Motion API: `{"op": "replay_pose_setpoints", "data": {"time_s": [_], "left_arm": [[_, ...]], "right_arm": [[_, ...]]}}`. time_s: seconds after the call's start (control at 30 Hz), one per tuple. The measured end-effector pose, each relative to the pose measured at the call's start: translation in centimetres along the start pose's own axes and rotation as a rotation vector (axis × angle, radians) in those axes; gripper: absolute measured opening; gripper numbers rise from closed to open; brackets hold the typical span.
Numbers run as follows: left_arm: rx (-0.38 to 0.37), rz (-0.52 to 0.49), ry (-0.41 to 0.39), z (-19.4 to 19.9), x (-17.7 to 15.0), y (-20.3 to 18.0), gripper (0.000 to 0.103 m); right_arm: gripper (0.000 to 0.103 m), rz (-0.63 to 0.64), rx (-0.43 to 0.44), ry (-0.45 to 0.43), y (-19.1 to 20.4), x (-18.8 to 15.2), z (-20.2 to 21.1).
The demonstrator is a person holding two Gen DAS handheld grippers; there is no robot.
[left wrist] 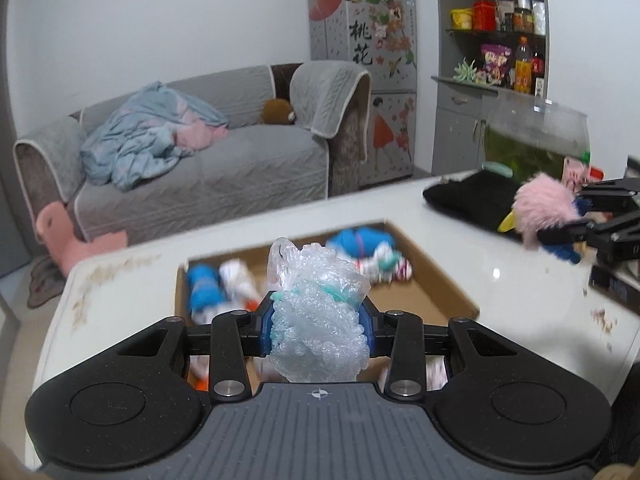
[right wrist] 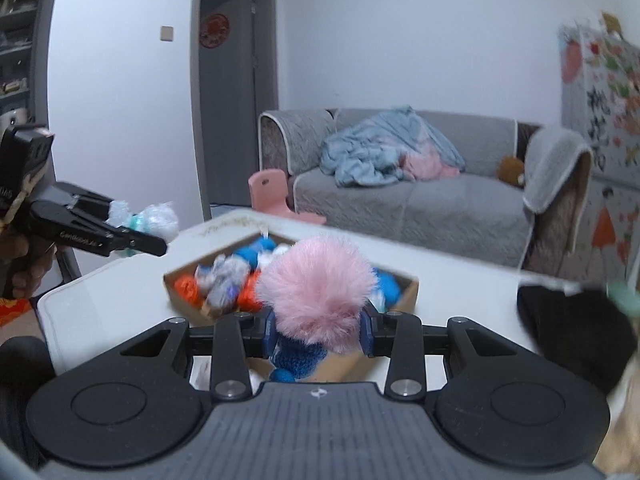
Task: Organize objects
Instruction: 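Carry both items into the tray and open both grippers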
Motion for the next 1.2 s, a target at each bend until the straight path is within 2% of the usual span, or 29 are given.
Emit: {"op": "replay_pose_setpoints", "data": {"time_s": [0.2,0.33,0.6,0.83,0.93,1.2], "left_arm": [[-0.020,-0.031,0.003,-3.5,3.9,-0.1,0.046],[-0.045,-0.056,0.031,-6.5,4.7,-0.8,0.046],[-0.128,-0.075,0.133,-11.6,2.1,-2.8,0.046],[-0.188,-0.088,0.194,-15.0,-0.2,-4.6,0.046],[-0.192,-0.114,0.208,-16.1,-0.9,-5.0,0.046],[-0.181,-0.102,0.264,-18.9,-1.7,-4.6,0.046]], "right_arm": [[0.035,0.041,0.048,0.007,-0.4,3.2,-3.7],[0.035,0.060,0.070,0.044,-0.4,4.0,-6.6],[0.035,0.050,0.078,0.150,-1.1,1.9,-11.8],[0.036,0.029,0.074,0.207,-1.8,0.3,-13.0],[0.036,0.026,0.073,0.225,-1.9,0.0,-13.3],[0.037,0.026,0.076,0.275,-2.3,-1.3,-15.1]]}}
Point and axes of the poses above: each gripper's, at about its wrist camera, not at the fingertips, and z roughly against the way its jaws point, y to its left, x to its top, the point moved 5 cm from there along -z, roughly the way its jaws point
